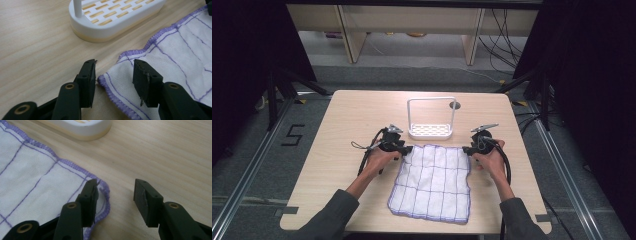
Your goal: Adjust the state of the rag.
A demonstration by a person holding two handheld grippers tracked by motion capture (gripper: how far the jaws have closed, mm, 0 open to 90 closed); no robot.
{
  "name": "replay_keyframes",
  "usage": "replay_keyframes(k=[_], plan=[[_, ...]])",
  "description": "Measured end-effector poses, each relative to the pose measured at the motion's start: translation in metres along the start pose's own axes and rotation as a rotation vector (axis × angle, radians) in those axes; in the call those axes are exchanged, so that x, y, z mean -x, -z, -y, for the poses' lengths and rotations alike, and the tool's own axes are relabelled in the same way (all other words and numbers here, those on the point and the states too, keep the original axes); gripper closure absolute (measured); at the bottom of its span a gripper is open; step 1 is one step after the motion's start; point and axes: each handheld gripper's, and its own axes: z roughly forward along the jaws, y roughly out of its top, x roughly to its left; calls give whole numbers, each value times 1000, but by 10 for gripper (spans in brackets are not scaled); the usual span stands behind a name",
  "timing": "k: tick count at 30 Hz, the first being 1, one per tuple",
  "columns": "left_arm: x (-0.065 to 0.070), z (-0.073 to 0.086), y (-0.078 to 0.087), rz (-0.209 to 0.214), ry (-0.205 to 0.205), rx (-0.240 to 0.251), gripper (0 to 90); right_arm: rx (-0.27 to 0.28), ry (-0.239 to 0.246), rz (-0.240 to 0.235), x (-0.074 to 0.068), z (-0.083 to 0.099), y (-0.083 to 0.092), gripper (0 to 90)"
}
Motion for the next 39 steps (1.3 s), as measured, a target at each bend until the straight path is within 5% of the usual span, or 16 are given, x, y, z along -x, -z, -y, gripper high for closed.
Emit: replay_keyframes(k=[6, 11, 14, 25, 27, 30, 31, 39], plan=[[4, -2, -3, -12, -62, -6, 668, 0, 13, -4, -2, 0, -8, 576], [7, -4, 2, -9, -103, 10, 833, 8, 60, -26, -3, -2, -8, 801], [9, -7, 6, -15, -118, 19, 845, 16, 47, -41, -3, -3, -6, 874], [5, -13, 19, -23, -132, 43, 863, 82, 97, -45, -3, -10, 7, 889], [4, -14, 21, -28, -136, 53, 863, 82, 59, -54, -5, -11, 10, 889], [0, -15, 25, -30, -131, 67, 865, 110, 105, -50, -1, -13, 12, 890], [-1, -15, 26, -29, -128, 72, 864, 121, 75, -57, -3, -14, 13, 890], [-6, -20, 44, -46, -125, 147, 864, 171, 58, -75, -5, -30, 32, 890]])
